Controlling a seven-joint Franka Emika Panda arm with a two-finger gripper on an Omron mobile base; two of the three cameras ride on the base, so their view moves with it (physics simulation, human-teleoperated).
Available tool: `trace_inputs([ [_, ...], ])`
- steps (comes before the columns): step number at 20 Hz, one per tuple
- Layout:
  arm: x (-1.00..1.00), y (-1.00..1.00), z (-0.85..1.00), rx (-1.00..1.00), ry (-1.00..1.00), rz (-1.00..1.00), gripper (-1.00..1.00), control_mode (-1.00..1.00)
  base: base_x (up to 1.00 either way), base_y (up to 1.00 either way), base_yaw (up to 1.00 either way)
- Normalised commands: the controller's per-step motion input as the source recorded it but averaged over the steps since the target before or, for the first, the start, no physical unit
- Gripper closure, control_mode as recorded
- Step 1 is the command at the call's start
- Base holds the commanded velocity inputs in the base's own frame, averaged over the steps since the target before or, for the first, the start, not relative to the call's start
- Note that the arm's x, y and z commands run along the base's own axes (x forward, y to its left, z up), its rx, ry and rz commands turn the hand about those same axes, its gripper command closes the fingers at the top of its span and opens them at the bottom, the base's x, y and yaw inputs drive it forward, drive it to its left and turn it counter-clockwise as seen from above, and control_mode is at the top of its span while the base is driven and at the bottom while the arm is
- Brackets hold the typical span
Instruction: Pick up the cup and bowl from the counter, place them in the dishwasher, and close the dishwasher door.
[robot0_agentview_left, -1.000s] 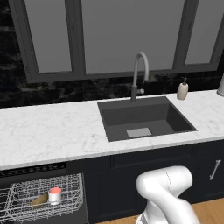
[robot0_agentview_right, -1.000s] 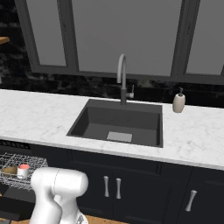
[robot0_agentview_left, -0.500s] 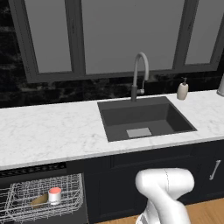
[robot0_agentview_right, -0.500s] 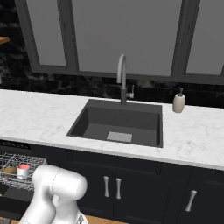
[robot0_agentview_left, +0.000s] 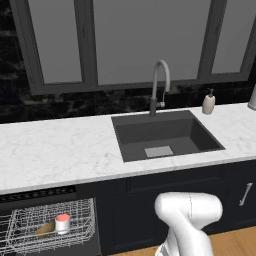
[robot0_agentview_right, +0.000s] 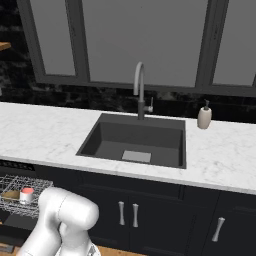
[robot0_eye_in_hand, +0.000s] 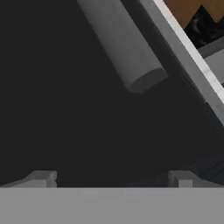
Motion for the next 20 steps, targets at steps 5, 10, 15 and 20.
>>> trace_inputs([
  [5, 0.68, 1.00, -0.39, -0.08, -0.47, -0.11, -1.00, -1.00, 0.00, 0.00, 0.00],
  [10, 1.00, 1.00, -0.45, -0.02, -0.22, -0.24, -1.00, -1.00, 0.00, 0.00, 0.00],
  [15, 1.00, 1.00, -0.29, 0.00, -0.28, -0.26, -1.00, -1.00, 0.00, 0.00, 0.00],
  [20, 1.00, 1.00, -0.25, 0.03, -0.46, -0.25, -1.00, -1.00, 0.00, 0.00, 0.00],
])
